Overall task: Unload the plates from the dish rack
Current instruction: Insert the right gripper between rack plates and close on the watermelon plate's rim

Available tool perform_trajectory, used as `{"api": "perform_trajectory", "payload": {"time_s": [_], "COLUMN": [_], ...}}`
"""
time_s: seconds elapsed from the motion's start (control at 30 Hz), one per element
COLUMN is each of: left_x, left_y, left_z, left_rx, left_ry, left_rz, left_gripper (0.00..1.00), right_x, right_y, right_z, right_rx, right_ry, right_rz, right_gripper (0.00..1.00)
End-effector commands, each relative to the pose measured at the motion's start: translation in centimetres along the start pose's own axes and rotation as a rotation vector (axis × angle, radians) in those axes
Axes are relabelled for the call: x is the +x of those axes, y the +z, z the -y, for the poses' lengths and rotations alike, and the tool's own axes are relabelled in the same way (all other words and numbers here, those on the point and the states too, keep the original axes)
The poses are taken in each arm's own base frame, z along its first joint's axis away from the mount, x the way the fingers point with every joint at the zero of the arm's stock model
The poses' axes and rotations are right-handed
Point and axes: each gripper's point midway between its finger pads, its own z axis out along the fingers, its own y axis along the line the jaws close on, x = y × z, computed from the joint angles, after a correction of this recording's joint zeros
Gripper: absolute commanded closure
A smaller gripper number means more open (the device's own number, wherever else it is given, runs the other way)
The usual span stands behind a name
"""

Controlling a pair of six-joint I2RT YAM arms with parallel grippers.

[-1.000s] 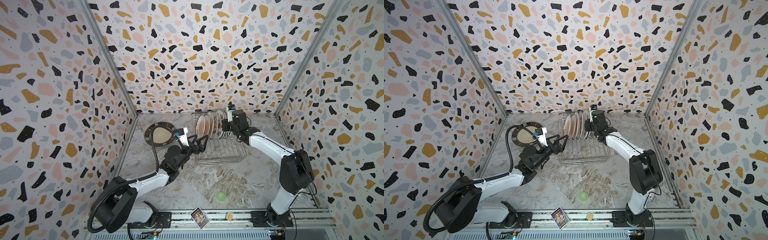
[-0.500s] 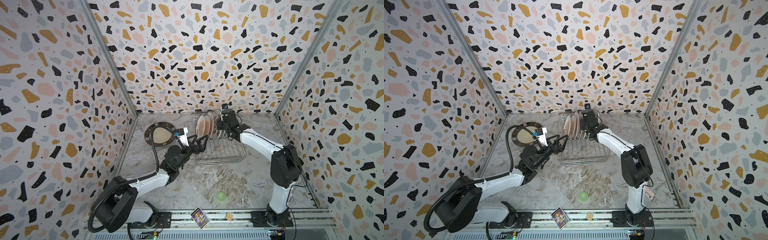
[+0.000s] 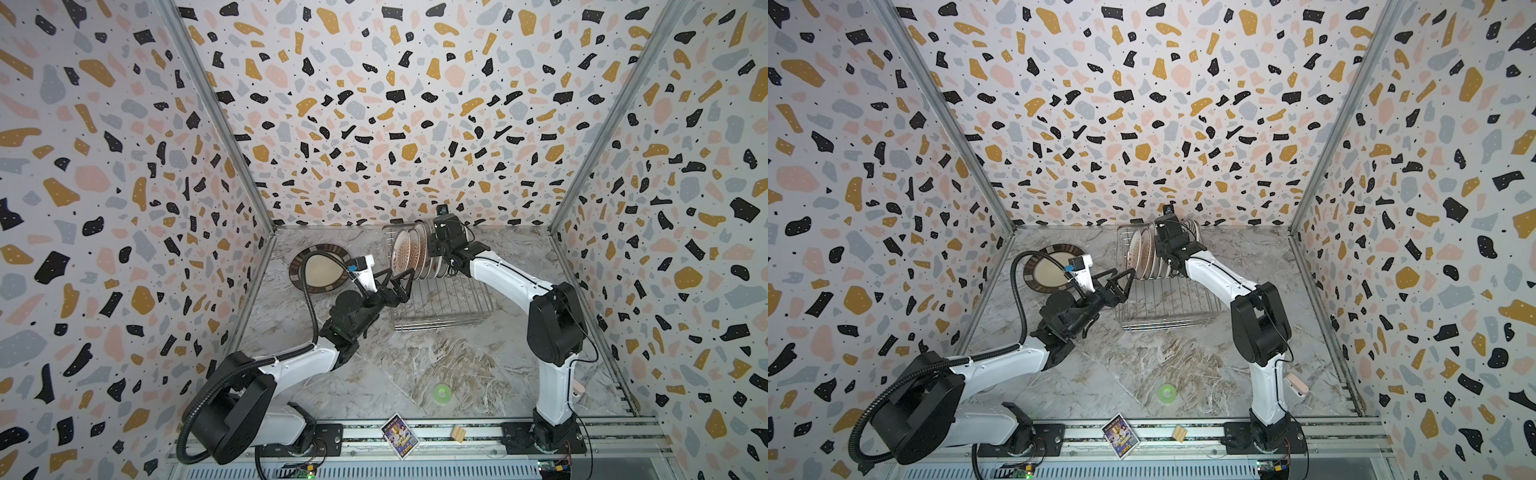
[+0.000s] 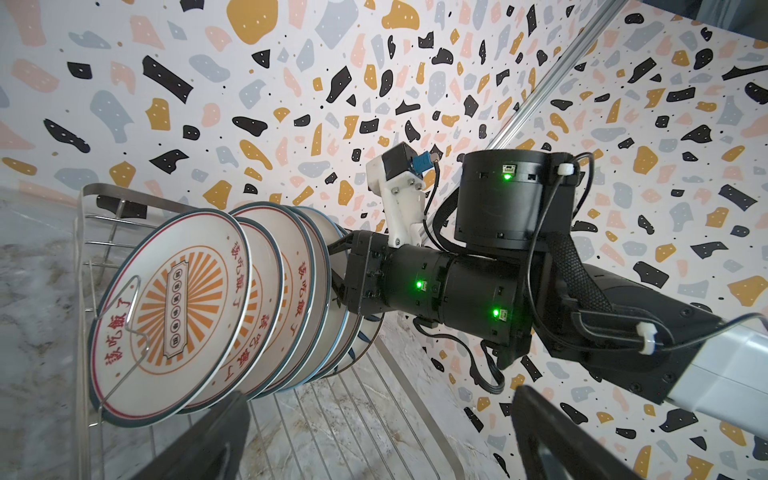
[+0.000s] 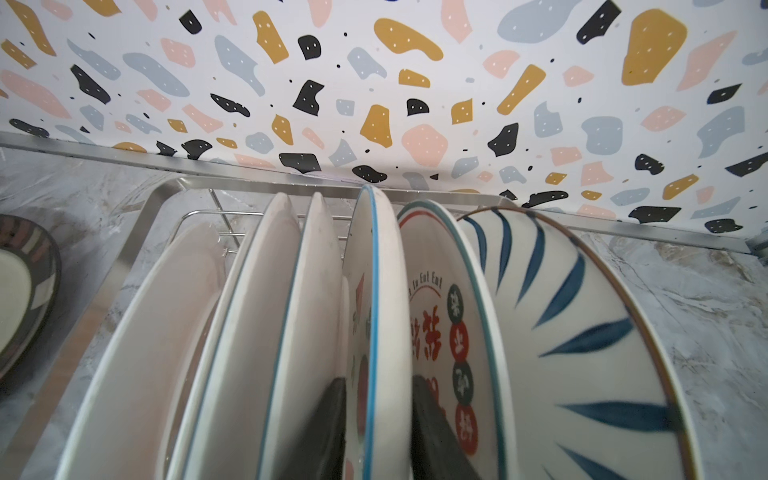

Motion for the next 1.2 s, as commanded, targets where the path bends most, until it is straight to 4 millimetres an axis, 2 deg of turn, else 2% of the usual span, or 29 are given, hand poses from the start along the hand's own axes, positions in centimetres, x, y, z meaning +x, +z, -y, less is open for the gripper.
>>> {"api": "perform_trajectory", "payload": {"time_s": [0.0,0.27,0.47,0.67,0.93,1.17], "left_x": [-1.6,-1.9,-2.2,-2.3,-2.5,-2.7], "left_y": [-0.2,-0.9,-1.3,-1.4,-1.7,-1.7], "left_z": [0.8,0.2,-0.4,-0.6,-0.8,-0.9], "left_rx": [0.012,-0.022,-0.059,-0.067,-0.080,-0.086], "left_ry": [0.018,0.029,0.031,0.023,0.023,0.022], "left_rz": [0.063,0.079,0.100,0.106,0.118,0.128], "left_gripper": [0.00,0.00,0.00,0.00,0.00,0.00], "right_x": [0.9,1.3,0.8,-0.9,-3.1,-5.5], "right_y": [0.5,1.0,0.6,-0.5,-2.0,-4.6], "right_z": [0.2,0.1,0.7,-0.1,0.1,0.8], "right_rx": [0.019,0.056,0.120,0.106,0.139,0.152], "right_ry": [-0.004,-0.023,-0.032,-0.026,-0.018,0.002], "right_rz": [-0.043,-0.056,-0.028,0.027,0.086,0.159], "right_gripper": [0.71,0.73,0.75,0.83,0.83,0.85]}}
